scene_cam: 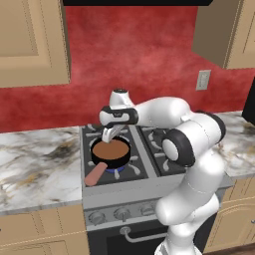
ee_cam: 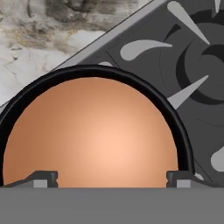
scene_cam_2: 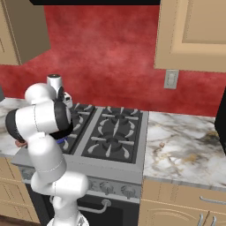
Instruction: Pick up the sugar cube(s) and place them in the saucepan with hot chocolate.
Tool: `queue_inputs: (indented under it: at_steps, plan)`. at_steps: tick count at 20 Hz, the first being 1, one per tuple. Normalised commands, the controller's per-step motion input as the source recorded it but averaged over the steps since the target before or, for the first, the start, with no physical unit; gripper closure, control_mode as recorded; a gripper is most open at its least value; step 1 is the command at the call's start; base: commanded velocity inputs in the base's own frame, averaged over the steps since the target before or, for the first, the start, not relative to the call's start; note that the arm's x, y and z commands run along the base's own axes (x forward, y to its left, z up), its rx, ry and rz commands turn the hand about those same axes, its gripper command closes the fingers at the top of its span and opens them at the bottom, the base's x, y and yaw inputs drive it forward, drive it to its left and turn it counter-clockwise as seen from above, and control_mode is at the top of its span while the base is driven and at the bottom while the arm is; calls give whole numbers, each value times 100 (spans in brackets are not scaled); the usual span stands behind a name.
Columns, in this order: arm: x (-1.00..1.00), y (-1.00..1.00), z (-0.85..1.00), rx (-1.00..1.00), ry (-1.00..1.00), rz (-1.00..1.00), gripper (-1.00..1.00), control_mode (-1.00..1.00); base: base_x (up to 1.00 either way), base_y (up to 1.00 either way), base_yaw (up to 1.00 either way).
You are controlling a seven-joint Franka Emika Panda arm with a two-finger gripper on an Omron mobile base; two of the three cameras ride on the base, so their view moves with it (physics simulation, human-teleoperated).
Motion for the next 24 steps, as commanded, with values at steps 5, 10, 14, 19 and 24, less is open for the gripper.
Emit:
queue_inputs:
  at_steps: [5, 10, 14, 19, 24]
  plan:
    - [-18, 0, 22, 0, -11, 0, -100, -100, 0, 0, 0]
    - [-25, 0, 32, 4, -7, 4, -100, -100, 0, 0, 0]
    - [-17, 0, 21, 3, -2, 7, -100, -100, 0, 0, 0]
    - [-20, -6, 5, 2, -9, 4, -100, -100, 0, 0, 0]
    - [-20, -29, 0, 1, -15, 0, -100, -100, 0, 0, 0]
